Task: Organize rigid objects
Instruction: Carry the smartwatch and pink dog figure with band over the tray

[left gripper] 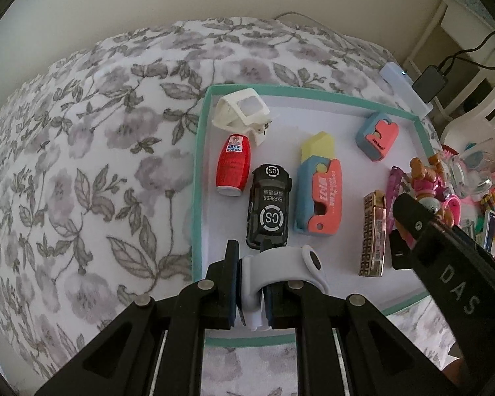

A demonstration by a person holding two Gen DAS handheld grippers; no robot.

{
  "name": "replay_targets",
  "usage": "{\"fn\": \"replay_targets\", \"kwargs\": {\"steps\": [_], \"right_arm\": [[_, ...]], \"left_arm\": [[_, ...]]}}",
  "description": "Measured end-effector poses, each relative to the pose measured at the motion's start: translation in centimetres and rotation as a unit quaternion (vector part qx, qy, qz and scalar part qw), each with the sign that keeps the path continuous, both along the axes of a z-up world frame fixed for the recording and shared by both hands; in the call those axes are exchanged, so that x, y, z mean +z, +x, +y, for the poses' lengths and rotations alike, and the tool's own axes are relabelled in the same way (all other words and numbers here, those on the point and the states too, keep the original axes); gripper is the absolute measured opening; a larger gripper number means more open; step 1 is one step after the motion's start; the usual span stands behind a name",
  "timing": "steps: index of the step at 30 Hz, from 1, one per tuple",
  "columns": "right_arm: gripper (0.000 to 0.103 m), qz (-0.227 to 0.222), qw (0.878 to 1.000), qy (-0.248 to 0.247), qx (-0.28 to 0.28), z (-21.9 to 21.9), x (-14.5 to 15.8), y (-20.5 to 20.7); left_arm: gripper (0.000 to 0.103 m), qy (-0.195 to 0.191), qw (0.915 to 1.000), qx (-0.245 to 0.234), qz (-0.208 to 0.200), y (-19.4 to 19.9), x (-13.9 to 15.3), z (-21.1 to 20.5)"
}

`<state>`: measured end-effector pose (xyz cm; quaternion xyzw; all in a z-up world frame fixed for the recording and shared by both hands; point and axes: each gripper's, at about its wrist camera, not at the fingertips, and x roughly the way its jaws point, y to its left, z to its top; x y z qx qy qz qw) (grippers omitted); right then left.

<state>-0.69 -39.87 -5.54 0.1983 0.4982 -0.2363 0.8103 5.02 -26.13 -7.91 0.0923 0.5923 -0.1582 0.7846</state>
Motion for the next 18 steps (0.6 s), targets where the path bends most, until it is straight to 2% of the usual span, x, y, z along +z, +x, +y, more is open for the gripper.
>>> {"fn": "replay_targets", "kwargs": {"steps": [10, 16, 18], "right_arm": [[0.049, 0.011, 1.000, -0.001, 0.006, 0.2, -0.6, 0.2], [0.049, 0.032, 0.999, 0.010, 0.013, 0.3, -2.3, 0.6], [0.050, 0.037, 0.999, 0.001, 0.018, 0.6, -2.4, 0.8]], "left_arm": [[0.014, 0.009, 0.9999, -0.001, 0.006, 0.1, -0.6, 0.1], [0.014, 0.024, 0.9996, -0.002, 0.014, 0.1, -1.7, 0.1], [0.014, 0.030, 0.9994, -0.001, 0.018, 0.2, -2.2, 0.1]]}}
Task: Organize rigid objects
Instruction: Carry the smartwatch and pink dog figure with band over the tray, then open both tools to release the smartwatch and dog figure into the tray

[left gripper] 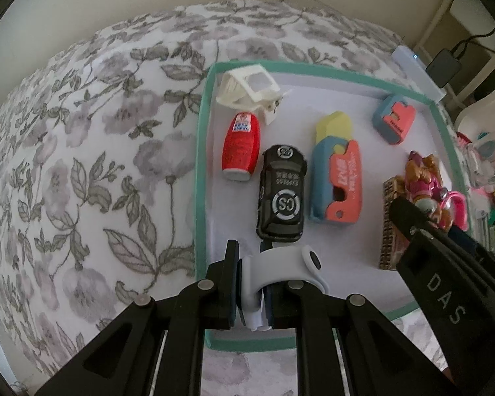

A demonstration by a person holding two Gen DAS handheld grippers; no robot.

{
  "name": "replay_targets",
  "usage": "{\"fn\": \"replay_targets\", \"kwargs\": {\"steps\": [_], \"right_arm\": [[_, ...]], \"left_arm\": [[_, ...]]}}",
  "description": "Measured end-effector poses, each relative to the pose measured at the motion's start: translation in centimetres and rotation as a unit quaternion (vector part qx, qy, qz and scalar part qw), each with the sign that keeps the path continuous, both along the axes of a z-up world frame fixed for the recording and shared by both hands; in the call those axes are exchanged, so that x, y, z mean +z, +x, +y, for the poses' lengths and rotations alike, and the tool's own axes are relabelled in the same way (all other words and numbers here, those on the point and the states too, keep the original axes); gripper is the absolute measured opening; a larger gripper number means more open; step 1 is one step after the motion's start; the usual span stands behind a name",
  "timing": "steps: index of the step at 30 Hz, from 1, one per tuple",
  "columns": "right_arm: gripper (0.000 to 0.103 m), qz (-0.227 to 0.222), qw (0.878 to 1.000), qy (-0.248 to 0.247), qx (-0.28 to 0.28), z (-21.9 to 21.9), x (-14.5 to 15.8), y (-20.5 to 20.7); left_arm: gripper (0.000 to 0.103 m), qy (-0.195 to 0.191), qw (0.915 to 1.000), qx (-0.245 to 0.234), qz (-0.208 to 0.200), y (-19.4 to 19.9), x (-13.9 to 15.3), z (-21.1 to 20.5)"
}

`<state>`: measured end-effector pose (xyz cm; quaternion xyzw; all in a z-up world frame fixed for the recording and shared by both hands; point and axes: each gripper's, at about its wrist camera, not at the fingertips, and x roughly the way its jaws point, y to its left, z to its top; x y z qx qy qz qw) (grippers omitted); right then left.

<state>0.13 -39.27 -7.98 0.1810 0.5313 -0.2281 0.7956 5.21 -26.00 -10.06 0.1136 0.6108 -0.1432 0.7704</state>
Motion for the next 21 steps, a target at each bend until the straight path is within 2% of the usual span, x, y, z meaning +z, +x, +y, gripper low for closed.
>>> {"fn": "replay_targets", "kwargs": {"steps": [6, 16, 19, 21], "right_arm": [[0.050, 0.006, 1.000, -0.011, 0.009, 0.5, -0.3, 0.2], [0.051, -0.004, 1.000, -0.003, 0.008, 0.5, 0.2, 0.2], [0.051, -0.012, 1.000, -0.006, 0.008, 0.5, 0.7, 0.2], [0.051, -0.018, 1.000, -0.010, 0.009, 0.7, 1.1, 0.2]], "left_arm": [[0.014, 0.015, 0.9998, 0.004, 0.011, 0.2, -1.3, 0.4], [0.015, 0.013, 0.9998, 0.009, 0.013, 0.5, -1.9, 0.3], [0.024, 0.004, 0.9999, 0.006, 0.011, 0.5, -1.6, 0.3], [0.036, -0.002, 0.9999, 0.005, 0.010, 0.5, -1.0, 0.1]]}}
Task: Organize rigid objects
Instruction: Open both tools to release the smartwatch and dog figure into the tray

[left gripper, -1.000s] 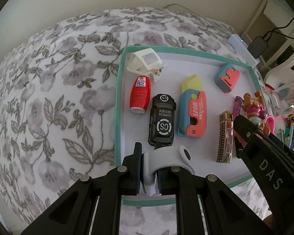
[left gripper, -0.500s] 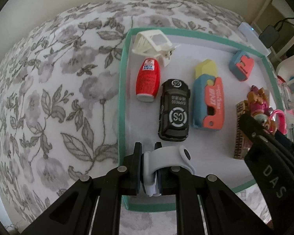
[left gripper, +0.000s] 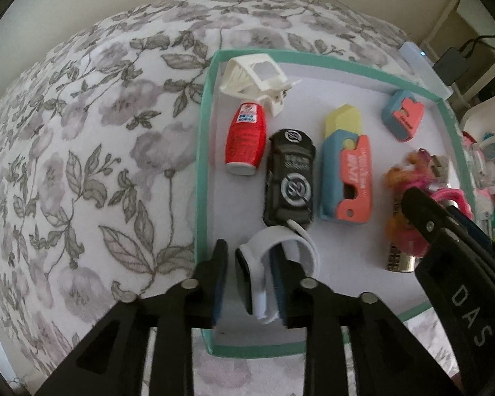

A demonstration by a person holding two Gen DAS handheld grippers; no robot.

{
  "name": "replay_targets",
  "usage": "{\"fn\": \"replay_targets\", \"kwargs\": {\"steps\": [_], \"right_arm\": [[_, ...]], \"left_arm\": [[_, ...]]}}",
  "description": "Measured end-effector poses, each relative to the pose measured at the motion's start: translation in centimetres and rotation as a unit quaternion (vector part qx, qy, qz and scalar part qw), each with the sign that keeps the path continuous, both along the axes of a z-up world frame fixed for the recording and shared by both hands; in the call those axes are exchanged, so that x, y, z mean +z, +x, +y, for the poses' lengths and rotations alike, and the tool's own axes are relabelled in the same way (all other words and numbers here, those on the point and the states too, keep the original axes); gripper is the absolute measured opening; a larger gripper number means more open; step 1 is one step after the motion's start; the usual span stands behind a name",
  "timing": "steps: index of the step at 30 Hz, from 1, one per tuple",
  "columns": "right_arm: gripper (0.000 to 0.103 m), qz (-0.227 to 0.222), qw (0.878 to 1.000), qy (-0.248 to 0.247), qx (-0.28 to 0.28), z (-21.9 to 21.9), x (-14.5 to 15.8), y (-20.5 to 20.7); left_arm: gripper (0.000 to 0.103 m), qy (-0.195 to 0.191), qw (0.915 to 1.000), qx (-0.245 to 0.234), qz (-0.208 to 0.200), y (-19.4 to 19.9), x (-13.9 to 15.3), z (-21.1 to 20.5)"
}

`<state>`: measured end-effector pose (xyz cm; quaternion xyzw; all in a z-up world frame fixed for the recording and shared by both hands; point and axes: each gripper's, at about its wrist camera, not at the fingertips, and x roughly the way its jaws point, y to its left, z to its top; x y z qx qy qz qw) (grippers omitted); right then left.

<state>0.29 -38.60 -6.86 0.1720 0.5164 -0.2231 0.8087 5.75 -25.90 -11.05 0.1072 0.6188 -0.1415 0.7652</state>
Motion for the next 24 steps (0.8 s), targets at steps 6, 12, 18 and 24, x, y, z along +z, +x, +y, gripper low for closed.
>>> {"fn": "replay_targets", "kwargs": {"steps": [6, 12, 18, 24], "right_arm": [[0.051, -0.012, 1.000, -0.009, -0.004, -0.1, 1.0, -0.1], [0.061, -0.035, 0.999, -0.017, -0.009, -0.1, 2.4, -0.4], [0.062, -0.044, 0.999, -0.017, -0.020, -0.5, 2.7, -0.6], [0.078, -0.039, 0.999, -0.012, -0.030, -0.8, 2.1, -0.8]], "left_arm": [[0.045, -0.004, 0.9998, -0.002, -0.019, 0.1, 1.7, -0.1], [0.056, -0.021, 0.9991, 0.007, -0.037, 0.2, 3.6, 0.4], [0.059, -0.005, 0.9974, 0.028, -0.066, 0.5, 4.6, 1.3], [0.079, 0.025, 0.9919, 0.095, -0.080, 1.8, 4.7, 4.1]]}}
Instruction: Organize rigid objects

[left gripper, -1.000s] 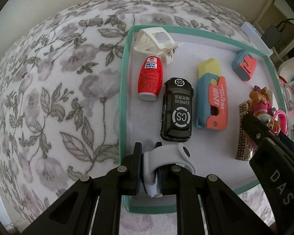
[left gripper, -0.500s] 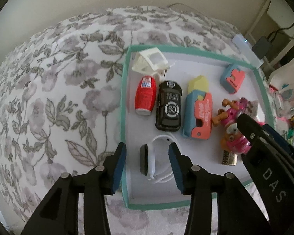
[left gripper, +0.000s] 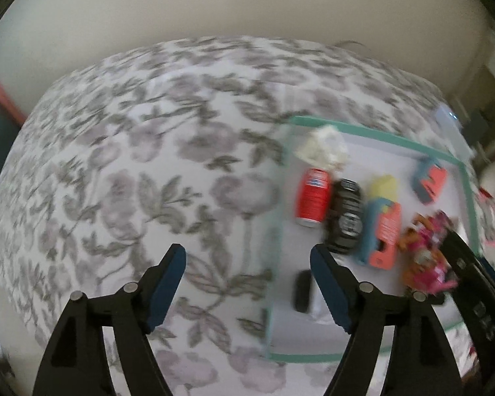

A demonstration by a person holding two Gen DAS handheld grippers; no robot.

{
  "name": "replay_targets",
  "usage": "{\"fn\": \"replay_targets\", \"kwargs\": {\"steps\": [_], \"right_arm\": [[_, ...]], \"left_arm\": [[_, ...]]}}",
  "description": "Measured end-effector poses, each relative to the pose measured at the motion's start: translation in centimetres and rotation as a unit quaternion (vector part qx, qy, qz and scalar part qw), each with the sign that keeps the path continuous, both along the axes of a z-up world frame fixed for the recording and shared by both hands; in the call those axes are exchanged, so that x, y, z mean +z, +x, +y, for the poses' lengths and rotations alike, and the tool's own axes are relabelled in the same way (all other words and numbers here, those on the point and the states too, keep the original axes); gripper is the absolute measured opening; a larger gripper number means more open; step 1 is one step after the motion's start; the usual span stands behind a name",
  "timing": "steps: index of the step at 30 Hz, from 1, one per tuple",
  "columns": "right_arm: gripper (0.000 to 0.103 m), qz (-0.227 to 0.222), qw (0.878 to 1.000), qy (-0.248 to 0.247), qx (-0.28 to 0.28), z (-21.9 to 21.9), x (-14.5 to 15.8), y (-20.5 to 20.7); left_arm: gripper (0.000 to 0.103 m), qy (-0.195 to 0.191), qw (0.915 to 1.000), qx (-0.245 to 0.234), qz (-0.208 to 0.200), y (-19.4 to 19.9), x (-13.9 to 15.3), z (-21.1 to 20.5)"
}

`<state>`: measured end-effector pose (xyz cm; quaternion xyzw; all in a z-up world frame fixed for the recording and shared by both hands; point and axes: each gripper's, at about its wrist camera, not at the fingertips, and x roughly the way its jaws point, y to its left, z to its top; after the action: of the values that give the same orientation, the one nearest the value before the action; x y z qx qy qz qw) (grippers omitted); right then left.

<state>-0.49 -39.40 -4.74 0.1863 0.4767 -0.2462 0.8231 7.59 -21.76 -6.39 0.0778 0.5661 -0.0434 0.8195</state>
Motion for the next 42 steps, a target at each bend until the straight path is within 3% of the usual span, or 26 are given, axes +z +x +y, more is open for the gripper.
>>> {"fn": "replay_targets", "kwargs": {"steps": [1, 3, 10, 12, 26, 37, 42], "right_arm": [[0.079, 0.001, 1.000, 0.000, 0.001, 0.0, -0.1, 0.0], [0.082, 0.001, 1.000, 0.001, 0.005, 0.2, -0.2, 0.1], [0.087, 0.006, 1.000, -0.001, 0.024, 0.8, -0.6, 0.5], [0.103, 0.008, 1.000, 0.000, 0.024, 0.9, -0.7, 0.5], [0.103, 0.008, 0.999, -0.008, 0.033, 2.7, 0.1, 0.0], [0.103, 0.013, 0.998, -0.026, 0.062, 5.0, 1.5, -1.3], [0.103, 0.012, 0.997, -0.031, 0.068, 5.6, 2.1, -2.4]], "left_arm": [[0.080, 0.007, 0.9998, 0.016, -0.002, 0.3, -0.1, 0.6], [0.094, 0.018, 0.9990, 0.040, -0.006, 0.7, -0.2, 1.8], [0.098, 0.021, 0.9967, 0.077, -0.016, 1.5, 0.1, 4.2], [0.098, 0.025, 0.9961, 0.082, -0.017, 1.7, 0.0, 4.5], [0.098, 0.035, 0.9968, 0.070, -0.020, 0.6, 0.7, 5.3], [0.098, 0.021, 0.9984, 0.047, -0.024, -1.5, 2.6, 6.2], [0.098, 0.036, 0.9979, 0.042, -0.034, -2.5, 3.4, 6.9]]}}
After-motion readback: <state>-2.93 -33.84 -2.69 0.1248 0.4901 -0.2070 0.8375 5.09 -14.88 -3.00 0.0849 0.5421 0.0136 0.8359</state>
